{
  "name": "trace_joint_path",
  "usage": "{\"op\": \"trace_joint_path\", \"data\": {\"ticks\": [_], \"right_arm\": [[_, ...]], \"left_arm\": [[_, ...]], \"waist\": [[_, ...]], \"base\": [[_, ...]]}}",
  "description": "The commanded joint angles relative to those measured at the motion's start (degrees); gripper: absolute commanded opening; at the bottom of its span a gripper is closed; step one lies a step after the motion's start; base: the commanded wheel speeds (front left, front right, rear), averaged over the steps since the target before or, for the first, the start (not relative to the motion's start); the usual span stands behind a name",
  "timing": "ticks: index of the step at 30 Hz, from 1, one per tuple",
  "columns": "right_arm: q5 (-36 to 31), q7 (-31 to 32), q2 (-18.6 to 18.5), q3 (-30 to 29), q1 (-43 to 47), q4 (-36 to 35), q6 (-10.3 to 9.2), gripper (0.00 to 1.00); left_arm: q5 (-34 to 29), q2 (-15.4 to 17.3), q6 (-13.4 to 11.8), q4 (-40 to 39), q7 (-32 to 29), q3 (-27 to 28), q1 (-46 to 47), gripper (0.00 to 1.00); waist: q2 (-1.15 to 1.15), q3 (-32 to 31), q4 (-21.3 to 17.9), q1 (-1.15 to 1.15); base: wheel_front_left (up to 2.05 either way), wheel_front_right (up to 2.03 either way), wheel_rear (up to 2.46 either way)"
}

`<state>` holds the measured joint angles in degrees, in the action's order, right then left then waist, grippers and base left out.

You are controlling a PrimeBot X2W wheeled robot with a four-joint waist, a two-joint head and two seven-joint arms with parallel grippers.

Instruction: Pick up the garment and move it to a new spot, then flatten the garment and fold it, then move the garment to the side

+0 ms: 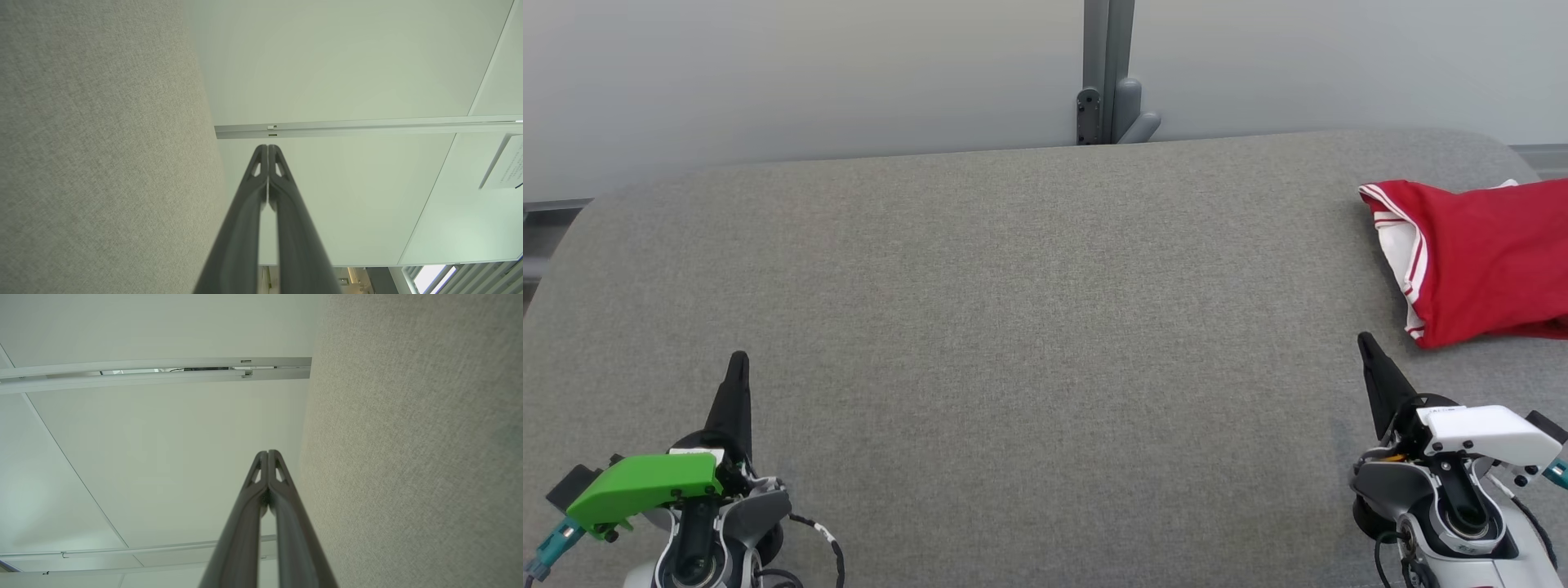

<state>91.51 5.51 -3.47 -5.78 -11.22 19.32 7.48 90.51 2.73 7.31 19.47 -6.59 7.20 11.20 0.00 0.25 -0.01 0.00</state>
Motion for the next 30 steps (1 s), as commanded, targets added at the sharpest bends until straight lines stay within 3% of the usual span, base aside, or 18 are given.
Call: {"op": "trace_joint_path", "data": {"ticks": [1, 30], "right_arm": [[0.93, 0.39, -0.09, -0.24, -0.68, 0.17, 0.02, 0.00], [0.79, 0.70, 0.14, -0.61, -0.71, 0.18, 0.02, 0.00]], "left_arm": [[1.14, 0.27, 0.35, 0.07, -0.39, 0.30, 0.90, 0.00], [1.26, 0.26, 0.40, 0.07, -0.37, 0.32, 0.86, 0.00]], "waist": [[0.00, 0.01, 0.00, 0.00], [0.00, 0.03, 0.01, 0.00]], "base": [[0.00, 0.00, 0.00], [0.00, 0.00, 0.00]]}}
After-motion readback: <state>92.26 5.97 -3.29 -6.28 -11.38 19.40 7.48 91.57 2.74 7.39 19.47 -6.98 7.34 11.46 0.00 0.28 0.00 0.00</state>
